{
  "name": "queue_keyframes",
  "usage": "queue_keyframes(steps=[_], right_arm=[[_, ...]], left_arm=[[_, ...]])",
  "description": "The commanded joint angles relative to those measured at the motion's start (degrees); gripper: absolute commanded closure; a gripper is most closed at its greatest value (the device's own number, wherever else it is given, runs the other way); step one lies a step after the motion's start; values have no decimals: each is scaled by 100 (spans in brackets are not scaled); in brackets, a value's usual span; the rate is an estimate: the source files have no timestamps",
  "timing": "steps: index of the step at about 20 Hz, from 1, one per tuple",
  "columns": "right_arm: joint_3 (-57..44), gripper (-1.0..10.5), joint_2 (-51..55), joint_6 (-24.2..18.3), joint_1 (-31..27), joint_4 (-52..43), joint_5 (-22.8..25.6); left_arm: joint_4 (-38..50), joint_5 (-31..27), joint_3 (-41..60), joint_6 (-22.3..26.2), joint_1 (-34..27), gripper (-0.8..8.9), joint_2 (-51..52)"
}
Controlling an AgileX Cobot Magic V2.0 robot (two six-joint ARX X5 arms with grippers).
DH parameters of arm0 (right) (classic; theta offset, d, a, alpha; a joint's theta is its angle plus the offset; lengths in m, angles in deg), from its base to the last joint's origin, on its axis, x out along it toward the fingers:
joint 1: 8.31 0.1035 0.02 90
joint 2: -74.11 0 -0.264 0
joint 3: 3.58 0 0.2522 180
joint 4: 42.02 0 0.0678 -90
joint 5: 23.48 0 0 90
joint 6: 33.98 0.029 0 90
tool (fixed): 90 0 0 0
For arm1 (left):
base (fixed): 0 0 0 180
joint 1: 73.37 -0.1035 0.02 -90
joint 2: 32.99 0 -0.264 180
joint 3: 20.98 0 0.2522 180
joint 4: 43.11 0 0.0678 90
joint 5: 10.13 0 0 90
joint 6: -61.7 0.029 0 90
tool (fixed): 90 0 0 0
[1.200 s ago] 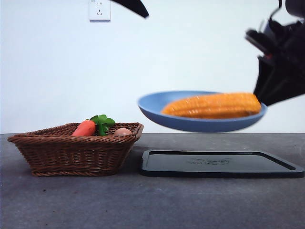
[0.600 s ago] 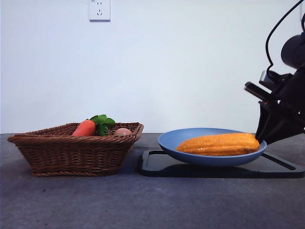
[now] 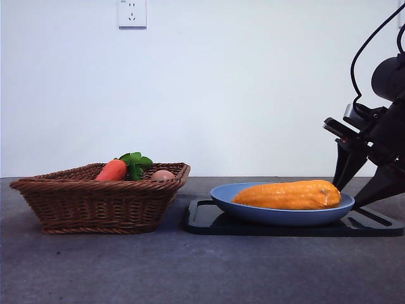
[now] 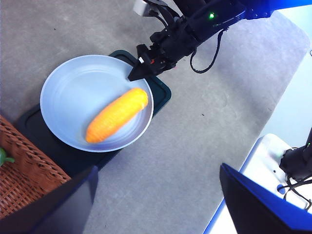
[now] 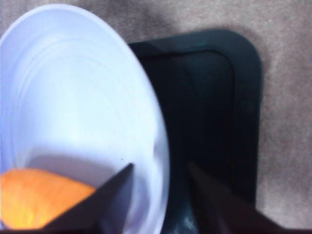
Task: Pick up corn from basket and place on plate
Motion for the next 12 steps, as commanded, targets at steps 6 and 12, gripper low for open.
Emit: queue_keyframes(steps=[6, 12], right_arm=[[118, 719, 1001, -251, -61, 601, 9], [118, 720, 2848, -872, 170, 2072, -37]], left_arm=[[-146, -17, -144, 205, -11, 409, -42], [-546, -20, -144, 529, -251, 410, -42]])
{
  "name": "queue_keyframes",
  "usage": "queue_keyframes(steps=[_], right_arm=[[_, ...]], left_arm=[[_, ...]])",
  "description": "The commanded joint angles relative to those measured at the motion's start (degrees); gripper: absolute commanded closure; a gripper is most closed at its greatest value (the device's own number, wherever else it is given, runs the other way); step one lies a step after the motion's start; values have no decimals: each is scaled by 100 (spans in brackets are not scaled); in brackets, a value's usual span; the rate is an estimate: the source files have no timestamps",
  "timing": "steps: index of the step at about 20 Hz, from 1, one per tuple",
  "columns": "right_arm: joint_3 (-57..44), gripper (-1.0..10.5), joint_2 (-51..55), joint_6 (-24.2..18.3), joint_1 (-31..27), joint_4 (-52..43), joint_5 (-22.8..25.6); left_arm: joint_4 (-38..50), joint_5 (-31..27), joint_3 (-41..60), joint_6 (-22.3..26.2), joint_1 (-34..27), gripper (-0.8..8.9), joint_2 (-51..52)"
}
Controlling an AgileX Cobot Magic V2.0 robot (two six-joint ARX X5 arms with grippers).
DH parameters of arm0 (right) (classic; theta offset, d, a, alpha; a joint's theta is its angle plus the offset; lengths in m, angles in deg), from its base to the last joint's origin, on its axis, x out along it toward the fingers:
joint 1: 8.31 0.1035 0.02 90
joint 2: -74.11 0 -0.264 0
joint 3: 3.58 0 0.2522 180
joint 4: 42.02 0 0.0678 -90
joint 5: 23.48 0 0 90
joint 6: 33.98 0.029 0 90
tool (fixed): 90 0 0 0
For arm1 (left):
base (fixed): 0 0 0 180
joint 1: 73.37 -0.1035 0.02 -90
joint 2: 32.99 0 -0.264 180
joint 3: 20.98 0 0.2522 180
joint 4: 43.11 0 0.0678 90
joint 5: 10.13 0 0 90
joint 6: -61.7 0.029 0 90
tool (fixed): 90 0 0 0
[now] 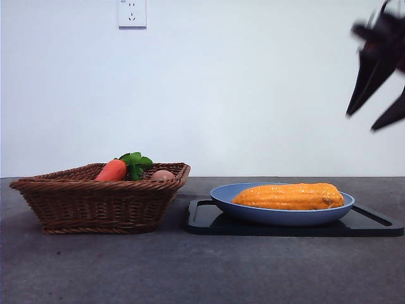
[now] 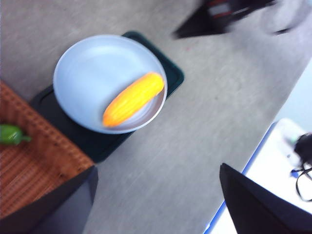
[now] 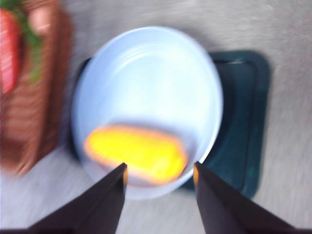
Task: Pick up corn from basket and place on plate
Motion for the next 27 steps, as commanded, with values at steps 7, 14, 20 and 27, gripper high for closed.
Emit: queue_keyframes(steps=[7, 14, 20, 27], right_arm=[[111, 726, 1991, -723, 1152, 2046, -11], [111, 944, 2337, -940, 1469, 2205, -11], [111, 944, 2339, -909, 1467, 2094, -9], [111, 944, 2339, -909, 1462, 1893, -11]], left_arm=[[-710, -42, -144, 533, -280, 491, -42], [-807, -39, -144, 551, -282, 807, -42], [-728, -42, -144, 549, -282, 807, -42], [57, -39, -144, 549, -282, 807, -42]])
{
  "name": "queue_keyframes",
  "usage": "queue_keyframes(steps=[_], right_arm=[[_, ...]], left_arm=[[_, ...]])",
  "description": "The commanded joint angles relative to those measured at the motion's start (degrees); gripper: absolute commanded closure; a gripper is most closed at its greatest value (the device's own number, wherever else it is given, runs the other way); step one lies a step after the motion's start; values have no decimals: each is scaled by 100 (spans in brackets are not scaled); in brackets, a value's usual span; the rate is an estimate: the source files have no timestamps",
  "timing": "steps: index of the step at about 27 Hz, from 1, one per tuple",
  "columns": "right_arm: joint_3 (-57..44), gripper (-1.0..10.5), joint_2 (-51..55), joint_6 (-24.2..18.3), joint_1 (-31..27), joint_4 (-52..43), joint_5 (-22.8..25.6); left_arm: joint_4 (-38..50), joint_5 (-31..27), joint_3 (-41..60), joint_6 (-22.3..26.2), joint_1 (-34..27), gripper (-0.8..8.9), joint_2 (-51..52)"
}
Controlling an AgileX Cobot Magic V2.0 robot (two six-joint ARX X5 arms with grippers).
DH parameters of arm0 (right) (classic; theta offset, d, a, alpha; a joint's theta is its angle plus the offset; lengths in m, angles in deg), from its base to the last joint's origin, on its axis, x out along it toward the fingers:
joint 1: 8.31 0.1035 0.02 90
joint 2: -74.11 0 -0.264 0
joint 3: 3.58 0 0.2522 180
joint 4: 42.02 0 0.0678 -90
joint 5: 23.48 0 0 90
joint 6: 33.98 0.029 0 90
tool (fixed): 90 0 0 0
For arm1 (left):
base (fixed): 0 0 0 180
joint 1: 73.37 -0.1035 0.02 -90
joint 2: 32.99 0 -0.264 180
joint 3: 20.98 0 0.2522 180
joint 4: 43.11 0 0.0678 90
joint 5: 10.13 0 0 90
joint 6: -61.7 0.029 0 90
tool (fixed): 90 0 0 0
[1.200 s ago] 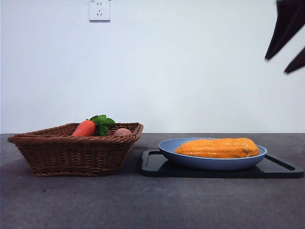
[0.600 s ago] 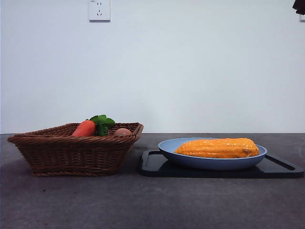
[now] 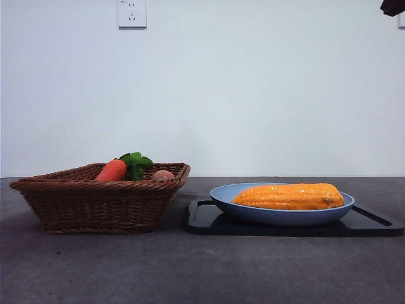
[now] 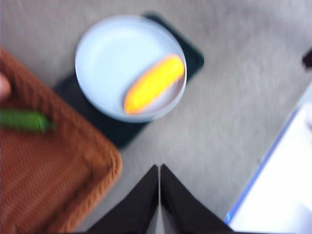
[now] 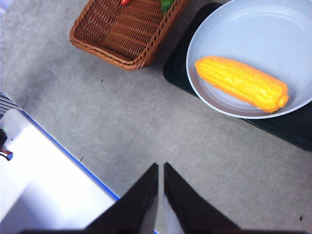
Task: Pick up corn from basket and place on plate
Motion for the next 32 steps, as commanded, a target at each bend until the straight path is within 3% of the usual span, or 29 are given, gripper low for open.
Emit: queue_keyframes(steps=[1, 4, 7, 14, 22, 28, 32], right_arm=[[111, 944, -44, -61, 28, -59, -9], [111, 944, -44, -61, 28, -57, -7], [111, 944, -44, -61, 28, -59, -9], [111, 944, -44, -63, 28, -59, -9], [111, 944, -44, -61, 28, -59, -9], [111, 944, -44, -61, 28, -59, -9], [111, 944, -44, -61, 28, -59, -9]], left_arm=[[345, -15, -144, 94, 31, 807, -42], [769, -20, -144, 138, 13, 807, -37], [1309, -20, -142, 503, -321, 807, 125], [2365, -13, 175, 844, -2249, 807, 1318], [4113, -20, 2385, 844, -3803, 807, 3123], [5423, -22, 4374, 839, -4301, 807, 4369], [5672, -22, 5460, 815, -4385, 807, 5084]])
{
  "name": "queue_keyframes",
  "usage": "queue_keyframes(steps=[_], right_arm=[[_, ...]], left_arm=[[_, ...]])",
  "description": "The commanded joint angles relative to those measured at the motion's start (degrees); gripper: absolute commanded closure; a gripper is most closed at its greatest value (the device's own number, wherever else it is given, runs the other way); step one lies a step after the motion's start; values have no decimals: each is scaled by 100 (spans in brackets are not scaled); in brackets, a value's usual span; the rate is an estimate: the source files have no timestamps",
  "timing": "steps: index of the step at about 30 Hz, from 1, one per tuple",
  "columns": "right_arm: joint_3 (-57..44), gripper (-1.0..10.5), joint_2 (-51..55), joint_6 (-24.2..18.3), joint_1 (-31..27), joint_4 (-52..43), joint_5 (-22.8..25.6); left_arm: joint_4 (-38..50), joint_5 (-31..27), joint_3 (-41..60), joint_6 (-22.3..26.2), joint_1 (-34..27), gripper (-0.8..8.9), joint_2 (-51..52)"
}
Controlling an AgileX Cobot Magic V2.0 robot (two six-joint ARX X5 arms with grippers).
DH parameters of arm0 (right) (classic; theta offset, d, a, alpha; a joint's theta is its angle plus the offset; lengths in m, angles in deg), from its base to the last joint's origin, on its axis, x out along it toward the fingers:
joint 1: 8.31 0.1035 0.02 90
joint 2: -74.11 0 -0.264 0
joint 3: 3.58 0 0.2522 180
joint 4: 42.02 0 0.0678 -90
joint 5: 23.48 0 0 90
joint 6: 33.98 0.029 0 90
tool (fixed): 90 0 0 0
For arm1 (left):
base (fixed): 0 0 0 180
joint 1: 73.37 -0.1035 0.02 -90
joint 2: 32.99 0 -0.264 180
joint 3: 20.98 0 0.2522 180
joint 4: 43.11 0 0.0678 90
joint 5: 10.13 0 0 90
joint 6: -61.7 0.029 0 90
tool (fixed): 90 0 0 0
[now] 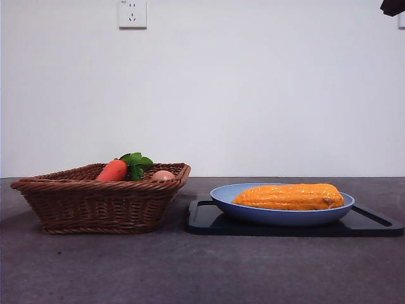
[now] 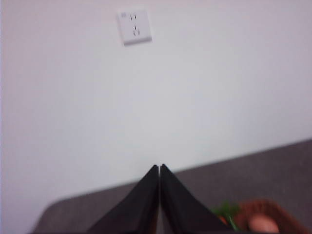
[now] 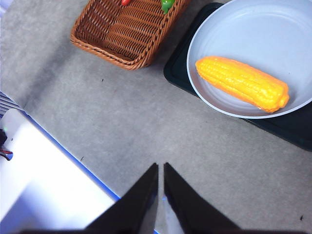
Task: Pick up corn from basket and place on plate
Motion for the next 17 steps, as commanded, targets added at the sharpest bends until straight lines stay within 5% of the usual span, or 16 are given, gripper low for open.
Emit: queue_keyframes(steps=[1, 17], right_arm=[[111, 944, -44, -59, 28, -59, -9], [111, 944, -44, -61, 28, -59, -9]], left_arm=[[61, 2, 678, 20, -35, 807, 389], [22, 2, 3300, -431, -37, 807, 2262]])
